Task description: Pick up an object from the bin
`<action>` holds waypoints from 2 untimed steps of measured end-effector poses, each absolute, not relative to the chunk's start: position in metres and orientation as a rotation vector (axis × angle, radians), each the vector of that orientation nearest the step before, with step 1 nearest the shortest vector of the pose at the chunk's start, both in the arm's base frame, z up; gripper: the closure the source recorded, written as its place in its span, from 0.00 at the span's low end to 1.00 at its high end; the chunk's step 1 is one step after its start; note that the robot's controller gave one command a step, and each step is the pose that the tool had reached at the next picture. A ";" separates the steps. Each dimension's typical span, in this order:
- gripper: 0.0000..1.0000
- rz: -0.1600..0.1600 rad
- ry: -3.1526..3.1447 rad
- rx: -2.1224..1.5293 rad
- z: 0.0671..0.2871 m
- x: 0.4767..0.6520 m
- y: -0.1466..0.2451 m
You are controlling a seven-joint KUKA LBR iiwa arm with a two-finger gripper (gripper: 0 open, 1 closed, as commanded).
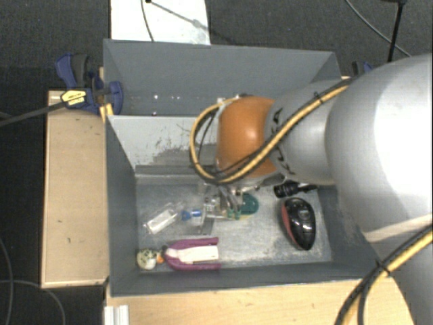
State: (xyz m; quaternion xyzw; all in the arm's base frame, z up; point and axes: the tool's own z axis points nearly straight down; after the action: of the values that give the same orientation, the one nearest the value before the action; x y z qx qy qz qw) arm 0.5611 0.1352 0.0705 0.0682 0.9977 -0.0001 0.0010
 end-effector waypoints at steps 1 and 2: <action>0.00 -0.004 3.132 0.258 0.070 0.563 0.082; 1.00 0.001 3.133 0.257 0.070 0.563 0.086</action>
Offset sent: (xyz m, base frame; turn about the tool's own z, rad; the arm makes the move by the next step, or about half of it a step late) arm 0.0014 -0.0490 -0.0005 0.0228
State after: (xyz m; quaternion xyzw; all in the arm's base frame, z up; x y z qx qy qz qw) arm 0.5626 0.0861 0.0702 0.0818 0.9966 0.0002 -0.0010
